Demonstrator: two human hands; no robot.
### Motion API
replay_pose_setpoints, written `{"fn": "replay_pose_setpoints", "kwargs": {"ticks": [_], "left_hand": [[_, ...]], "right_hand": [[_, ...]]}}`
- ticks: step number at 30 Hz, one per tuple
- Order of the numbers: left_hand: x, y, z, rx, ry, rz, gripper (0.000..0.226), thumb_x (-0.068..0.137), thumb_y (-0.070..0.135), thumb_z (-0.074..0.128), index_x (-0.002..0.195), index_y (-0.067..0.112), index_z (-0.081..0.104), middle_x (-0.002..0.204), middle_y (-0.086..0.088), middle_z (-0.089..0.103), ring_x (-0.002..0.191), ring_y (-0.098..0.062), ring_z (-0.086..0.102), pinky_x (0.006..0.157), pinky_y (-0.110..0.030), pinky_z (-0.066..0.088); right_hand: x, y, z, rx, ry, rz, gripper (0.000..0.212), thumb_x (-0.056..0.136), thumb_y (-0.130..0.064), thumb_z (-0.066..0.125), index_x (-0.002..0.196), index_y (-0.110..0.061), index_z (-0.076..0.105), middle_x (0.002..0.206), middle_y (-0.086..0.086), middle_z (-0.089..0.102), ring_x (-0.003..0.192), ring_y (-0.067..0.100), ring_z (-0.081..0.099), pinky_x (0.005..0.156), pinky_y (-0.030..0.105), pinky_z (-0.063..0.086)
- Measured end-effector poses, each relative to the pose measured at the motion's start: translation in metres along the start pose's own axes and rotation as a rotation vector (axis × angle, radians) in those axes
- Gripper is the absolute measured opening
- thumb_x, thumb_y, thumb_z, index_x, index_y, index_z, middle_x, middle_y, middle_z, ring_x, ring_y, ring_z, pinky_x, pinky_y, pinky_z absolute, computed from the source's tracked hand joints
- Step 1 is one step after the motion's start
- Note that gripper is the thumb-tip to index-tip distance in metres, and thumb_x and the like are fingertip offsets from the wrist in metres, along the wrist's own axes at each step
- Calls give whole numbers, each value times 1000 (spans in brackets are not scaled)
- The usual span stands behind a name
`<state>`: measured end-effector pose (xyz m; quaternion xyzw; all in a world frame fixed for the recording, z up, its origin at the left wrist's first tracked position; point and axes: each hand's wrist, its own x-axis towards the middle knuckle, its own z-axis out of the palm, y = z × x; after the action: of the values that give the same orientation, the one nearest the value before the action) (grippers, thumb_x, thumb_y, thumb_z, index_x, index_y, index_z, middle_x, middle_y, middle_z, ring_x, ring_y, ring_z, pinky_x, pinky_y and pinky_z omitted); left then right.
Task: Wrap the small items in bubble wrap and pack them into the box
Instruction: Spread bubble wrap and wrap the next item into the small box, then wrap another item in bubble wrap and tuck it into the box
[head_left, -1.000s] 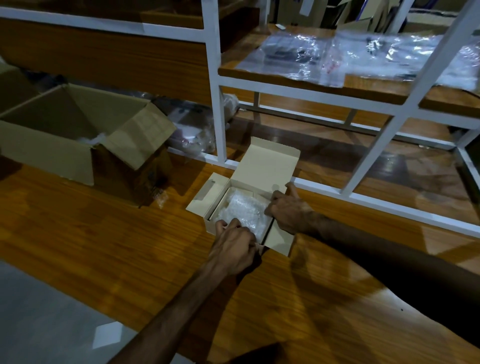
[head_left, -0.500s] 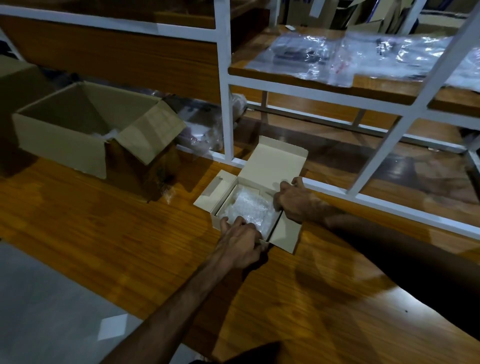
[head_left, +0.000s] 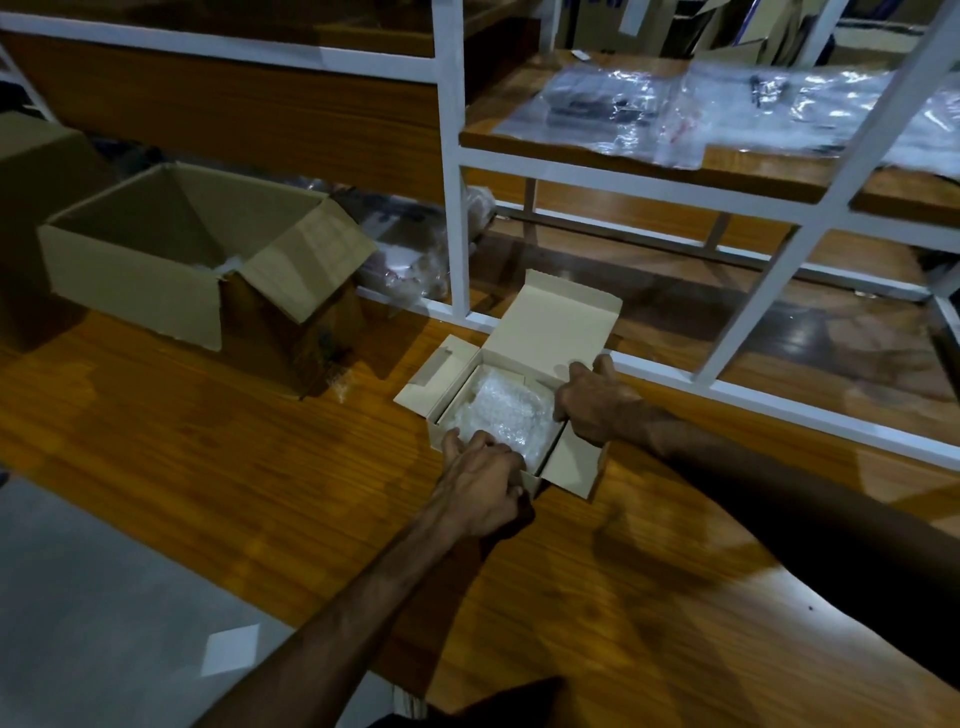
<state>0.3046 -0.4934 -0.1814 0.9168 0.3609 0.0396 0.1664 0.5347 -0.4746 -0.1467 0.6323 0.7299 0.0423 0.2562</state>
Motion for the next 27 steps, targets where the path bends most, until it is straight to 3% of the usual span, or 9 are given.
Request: {"fn": "replay_pose_setpoints", "kwargs": {"ticks": [6,11,15,18,20,23,27], "left_hand": [[-1,-2,0,-20,-14,-5,34,85,28,62,117,27,72,122,9,71,133,-16,43,114,-53,7],[1,-1,0,-8,-30,-25,33,87,23,63,119,26,72,124,8,71,134,-17,44,117,-56,11],[0,0,-1,-2,-42,-27,38,87,19,64,123,27,71,129,7,71,136,-17,43,119,-56,9],[0,-1,-2,0,-50,-18,39,88,18,64,125,27,71,131,7,70,138,-17,42,118,-55,8],[-1,0,-5,12,-57,-8,39,88,19,64,126,27,71,132,6,69,138,-18,42,118,-55,9],[-3,-3,-8,7,-66,17,37,92,21,65,128,26,69,134,5,68,138,-18,43,121,-56,10],[-11,-16,-13,-154,41,21,34,98,25,66,132,26,68,136,6,67,136,-13,47,123,-42,18]], "right_hand": [[0,7,-3,147,42,8,44,95,-21,60,138,-33,63,135,-5,65,126,23,49,106,55,28],[2,-1,6,49,52,-3,45,100,-26,55,145,-32,56,143,-3,59,128,27,47,107,58,30],[5,-9,7,-7,82,-8,34,101,-29,53,132,-16,61,132,6,60,123,31,50,104,58,37],[9,-7,7,39,129,-8,27,101,-31,55,121,-14,63,124,7,64,118,30,53,100,56,40],[12,-2,3,137,108,-1,24,101,-31,57,119,-16,65,125,6,65,119,29,55,102,54,41],[10,6,-14,497,25,46,26,100,-18,59,122,-20,74,133,0,66,128,23,55,110,49,37],[-1,4,-23,840,204,173,34,96,-4,56,117,-18,78,128,0,72,120,20,62,104,47,47]]}}
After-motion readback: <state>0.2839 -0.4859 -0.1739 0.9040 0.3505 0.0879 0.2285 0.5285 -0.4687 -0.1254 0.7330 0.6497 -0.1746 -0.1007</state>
